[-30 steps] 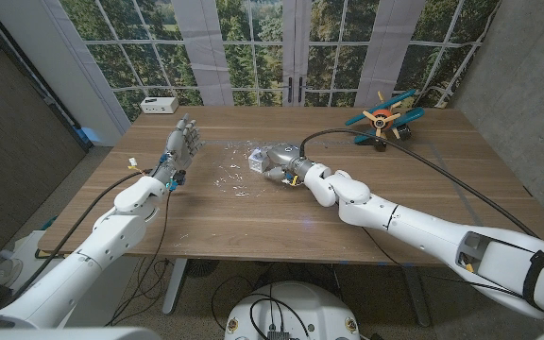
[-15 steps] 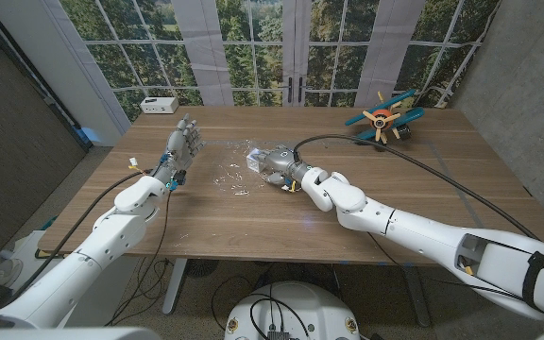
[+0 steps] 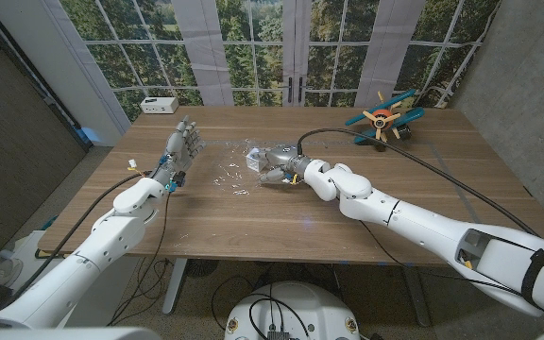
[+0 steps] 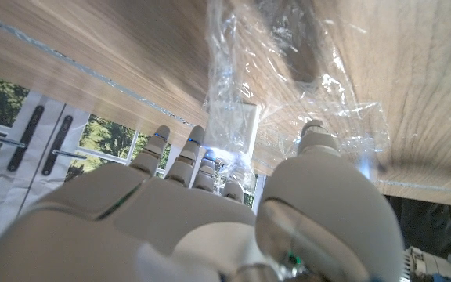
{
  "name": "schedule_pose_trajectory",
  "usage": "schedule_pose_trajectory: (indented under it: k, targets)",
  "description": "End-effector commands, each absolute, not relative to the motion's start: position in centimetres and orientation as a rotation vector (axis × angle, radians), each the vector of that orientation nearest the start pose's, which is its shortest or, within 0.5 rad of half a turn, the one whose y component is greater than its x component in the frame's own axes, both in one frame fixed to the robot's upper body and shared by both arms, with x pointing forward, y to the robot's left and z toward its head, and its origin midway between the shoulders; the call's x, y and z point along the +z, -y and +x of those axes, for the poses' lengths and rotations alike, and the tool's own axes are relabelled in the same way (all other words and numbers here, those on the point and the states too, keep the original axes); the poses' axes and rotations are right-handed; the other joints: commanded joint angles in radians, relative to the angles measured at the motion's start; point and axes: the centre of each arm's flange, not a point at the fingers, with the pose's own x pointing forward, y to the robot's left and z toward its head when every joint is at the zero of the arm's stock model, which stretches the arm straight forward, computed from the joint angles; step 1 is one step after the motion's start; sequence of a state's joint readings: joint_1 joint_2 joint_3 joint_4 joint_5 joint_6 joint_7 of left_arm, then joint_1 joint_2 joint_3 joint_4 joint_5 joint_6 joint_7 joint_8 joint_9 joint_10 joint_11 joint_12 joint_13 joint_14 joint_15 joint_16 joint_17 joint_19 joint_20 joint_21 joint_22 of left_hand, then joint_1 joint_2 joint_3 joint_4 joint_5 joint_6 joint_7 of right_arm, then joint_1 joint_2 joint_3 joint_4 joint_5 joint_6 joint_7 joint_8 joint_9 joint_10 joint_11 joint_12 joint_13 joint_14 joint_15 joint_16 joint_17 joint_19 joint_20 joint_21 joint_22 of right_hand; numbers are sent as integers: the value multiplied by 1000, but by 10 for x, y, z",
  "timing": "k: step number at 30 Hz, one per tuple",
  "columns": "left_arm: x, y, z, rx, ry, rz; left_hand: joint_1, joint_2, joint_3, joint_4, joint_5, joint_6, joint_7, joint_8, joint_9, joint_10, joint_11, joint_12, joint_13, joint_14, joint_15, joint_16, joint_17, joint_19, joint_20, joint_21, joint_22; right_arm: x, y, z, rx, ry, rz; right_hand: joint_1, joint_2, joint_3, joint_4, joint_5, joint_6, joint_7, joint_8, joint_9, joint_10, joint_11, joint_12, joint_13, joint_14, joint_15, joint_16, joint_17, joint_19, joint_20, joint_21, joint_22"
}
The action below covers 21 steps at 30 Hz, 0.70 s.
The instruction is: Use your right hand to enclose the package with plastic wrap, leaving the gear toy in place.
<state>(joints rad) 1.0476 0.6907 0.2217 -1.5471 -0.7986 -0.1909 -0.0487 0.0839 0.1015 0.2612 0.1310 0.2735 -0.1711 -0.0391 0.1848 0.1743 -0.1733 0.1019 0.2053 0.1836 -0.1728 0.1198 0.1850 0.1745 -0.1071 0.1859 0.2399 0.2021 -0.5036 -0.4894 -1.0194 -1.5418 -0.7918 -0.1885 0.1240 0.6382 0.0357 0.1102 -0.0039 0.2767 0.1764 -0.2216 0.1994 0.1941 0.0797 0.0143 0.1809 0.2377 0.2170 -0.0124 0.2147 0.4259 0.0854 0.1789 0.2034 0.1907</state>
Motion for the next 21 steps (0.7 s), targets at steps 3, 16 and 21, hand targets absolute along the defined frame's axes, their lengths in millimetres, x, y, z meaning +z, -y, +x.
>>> schedule_pose_trajectory:
  k: [3, 16, 21]
  targets:
    - [-39, -352, 601, -208, 541, -72, 10, 25, 9, 1, -2, -74, -7, 1, 4, -92, 2, -2, 4, -63, 4, 2, 2, -2, 8, -3, 2, -9, 36, 606, 273, 871, -1434, 18, 6, 11, -18, 12, 11, 3, 2, -1, -14, -1, 6, -4, 7, 1, 2, -4, 9, 4, 7, 1]
    - [-46, -360, 596, -196, 540, -88, 11, 24, 10, 1, -3, -75, -7, 0, 4, -92, 1, -2, 4, -64, 2, 0, 3, -2, 8, -3, 3, -14, 10, 583, 330, 925, -1548, 97, 60, 68, -74, 26, 29, 3, 3, 0, 16, -54, 30, -15, 38, -26, 10, -26, 37, 0, 17, -2]
    - [-49, -362, 593, -204, 547, -91, 11, 24, 10, 2, -3, -75, -8, 1, 4, -93, 1, -2, 4, -64, 2, 0, 3, -2, 8, -3, 3, -13, -3, 580, 291, 921, -1662, 96, 57, 73, -88, 21, 168, 4, 45, 4, 20, -36, 28, -22, 35, -11, 5, -43, 37, 2, 14, -3]
